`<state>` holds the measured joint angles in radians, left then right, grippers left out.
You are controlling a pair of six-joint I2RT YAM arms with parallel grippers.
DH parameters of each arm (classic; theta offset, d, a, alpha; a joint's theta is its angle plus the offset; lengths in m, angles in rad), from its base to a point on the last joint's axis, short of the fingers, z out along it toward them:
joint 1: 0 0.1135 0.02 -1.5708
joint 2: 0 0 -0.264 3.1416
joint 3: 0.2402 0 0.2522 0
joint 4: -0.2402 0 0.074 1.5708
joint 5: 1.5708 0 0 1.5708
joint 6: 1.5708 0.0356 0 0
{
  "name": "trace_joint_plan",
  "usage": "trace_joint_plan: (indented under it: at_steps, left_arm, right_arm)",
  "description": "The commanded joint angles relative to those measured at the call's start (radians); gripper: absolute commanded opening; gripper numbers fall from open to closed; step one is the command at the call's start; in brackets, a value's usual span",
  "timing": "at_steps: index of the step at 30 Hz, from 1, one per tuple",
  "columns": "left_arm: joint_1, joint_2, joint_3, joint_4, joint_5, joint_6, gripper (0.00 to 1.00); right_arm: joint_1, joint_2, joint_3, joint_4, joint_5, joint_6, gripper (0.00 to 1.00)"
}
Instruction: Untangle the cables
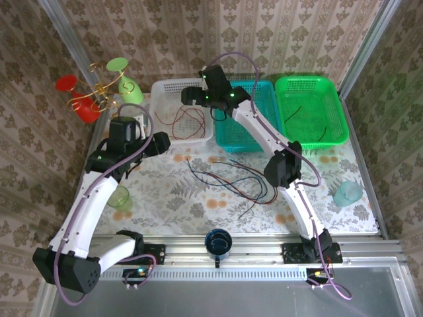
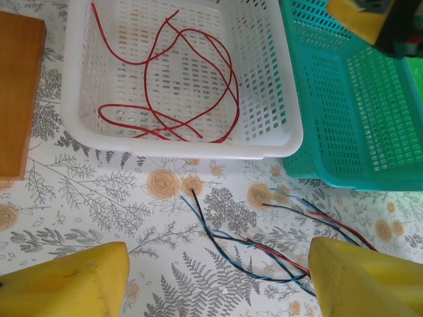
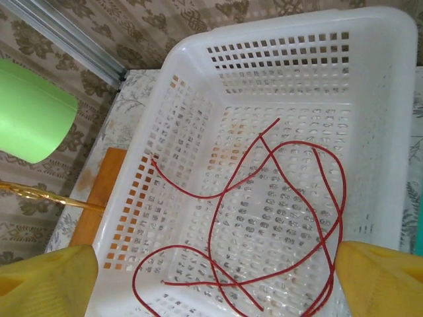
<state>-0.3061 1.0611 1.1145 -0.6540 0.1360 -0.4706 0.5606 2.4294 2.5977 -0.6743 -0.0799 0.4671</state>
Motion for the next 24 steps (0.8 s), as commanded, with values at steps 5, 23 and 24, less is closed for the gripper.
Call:
trace_joint_plan:
  at_steps: [5,23,24]
  left_arm:
    - [-0.067,0.004,-0.099,0.034,0.008,-0.050,0.73]
    - [-0.004,-0.086,-0.426,0.208,0.109,-0.214,0.73]
    - [0.009,-0.093,-0.429,0.199,0.113,-0.212,0.73]
  right_arm:
    - [0.013,-0.403,-0.455,0.016,0.031,-0.278,0.89]
    - [0.175,-0.761,-1.451,0.404,-0.044,-0.562,0.50]
    - [0.188,-0.729,-1.440,0.402,-0.039,-0.582,0.49]
